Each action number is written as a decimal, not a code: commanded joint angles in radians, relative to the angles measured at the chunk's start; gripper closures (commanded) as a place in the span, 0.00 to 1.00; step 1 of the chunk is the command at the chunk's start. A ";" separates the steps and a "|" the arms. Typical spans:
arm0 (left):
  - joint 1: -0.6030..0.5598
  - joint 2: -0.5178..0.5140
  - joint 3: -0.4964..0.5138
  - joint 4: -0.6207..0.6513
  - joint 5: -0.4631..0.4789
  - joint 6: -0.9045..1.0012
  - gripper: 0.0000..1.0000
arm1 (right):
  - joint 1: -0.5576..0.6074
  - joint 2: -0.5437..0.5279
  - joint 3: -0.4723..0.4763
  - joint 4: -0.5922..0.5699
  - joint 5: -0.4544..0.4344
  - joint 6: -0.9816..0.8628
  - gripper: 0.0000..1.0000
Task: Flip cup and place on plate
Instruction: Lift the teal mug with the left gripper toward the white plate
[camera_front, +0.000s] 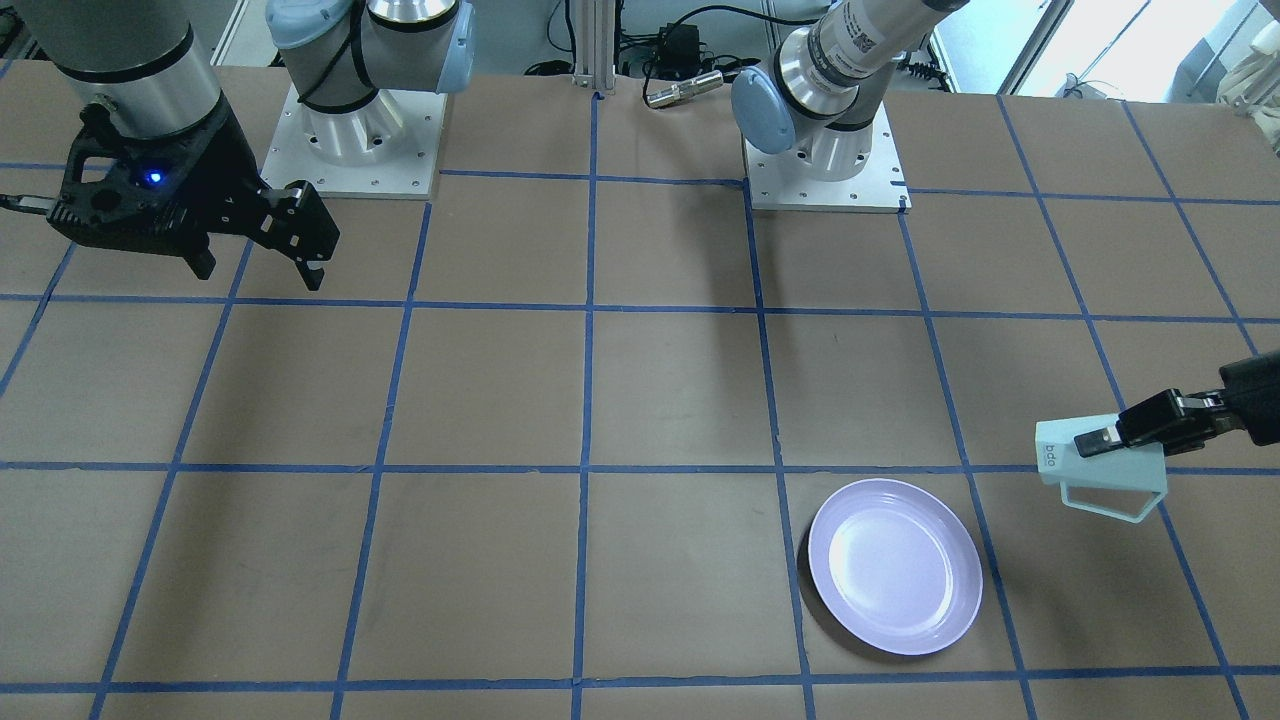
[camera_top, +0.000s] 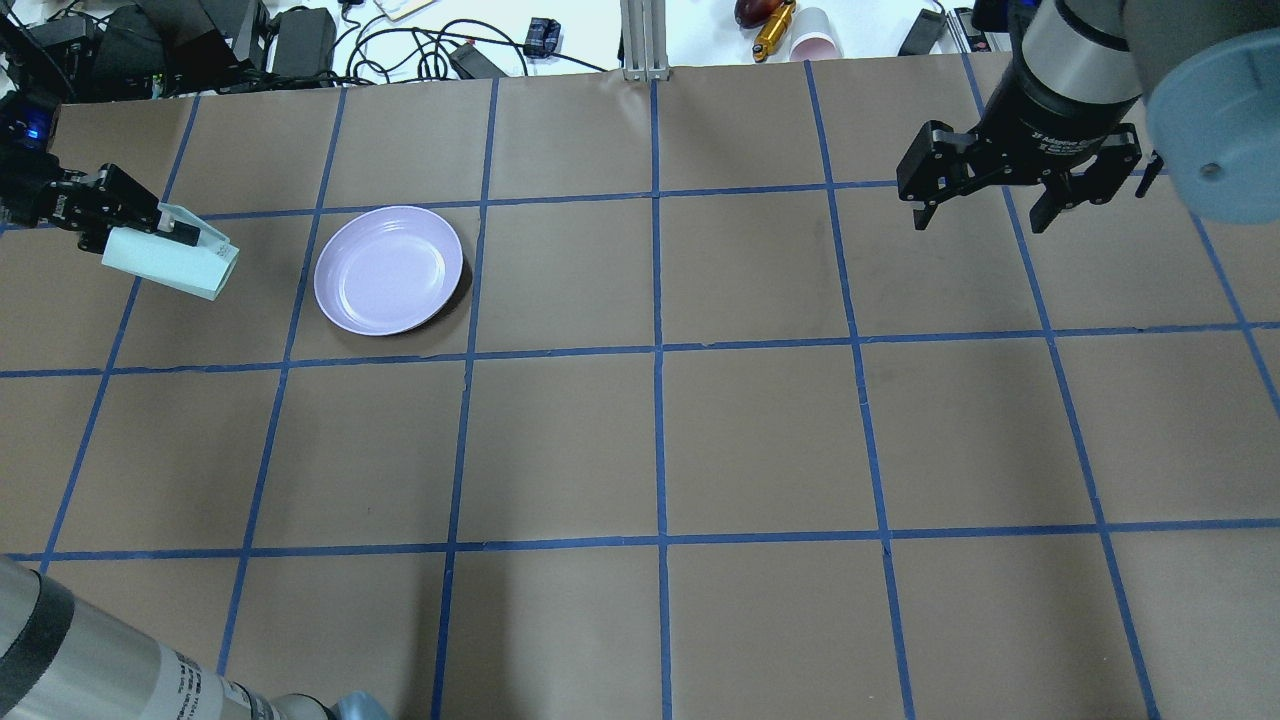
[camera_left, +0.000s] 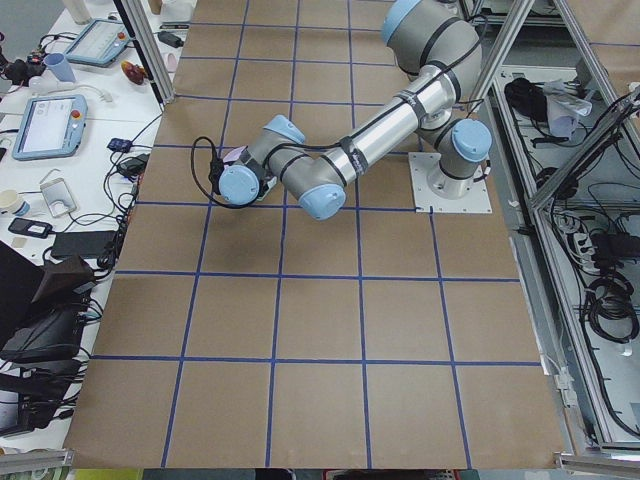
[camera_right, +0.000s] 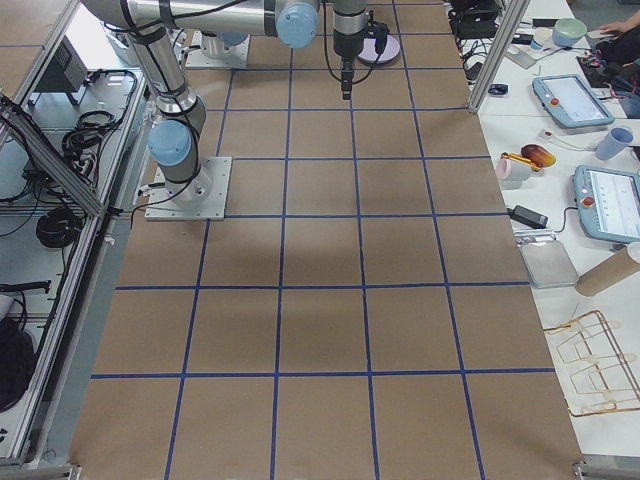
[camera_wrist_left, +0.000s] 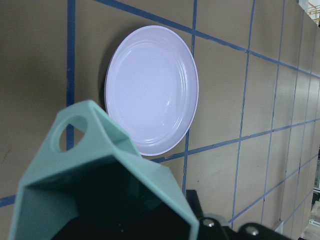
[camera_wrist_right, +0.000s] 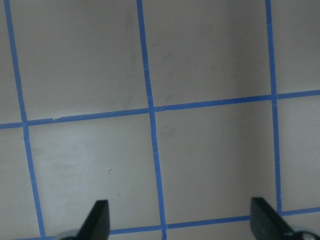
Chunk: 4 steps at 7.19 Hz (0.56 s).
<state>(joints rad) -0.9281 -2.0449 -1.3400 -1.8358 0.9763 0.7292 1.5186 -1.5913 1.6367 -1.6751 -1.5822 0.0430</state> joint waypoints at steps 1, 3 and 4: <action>-0.099 0.028 -0.005 0.053 0.005 -0.126 1.00 | 0.000 -0.001 0.000 0.000 -0.001 0.000 0.00; -0.147 0.040 -0.039 0.151 0.016 -0.222 1.00 | 0.000 -0.001 0.000 0.000 0.001 0.000 0.00; -0.184 0.051 -0.069 0.214 0.053 -0.279 1.00 | 0.000 0.001 0.000 0.000 0.001 0.000 0.00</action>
<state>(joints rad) -1.0724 -2.0057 -1.3771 -1.6943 0.9982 0.5195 1.5186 -1.5919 1.6368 -1.6751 -1.5821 0.0430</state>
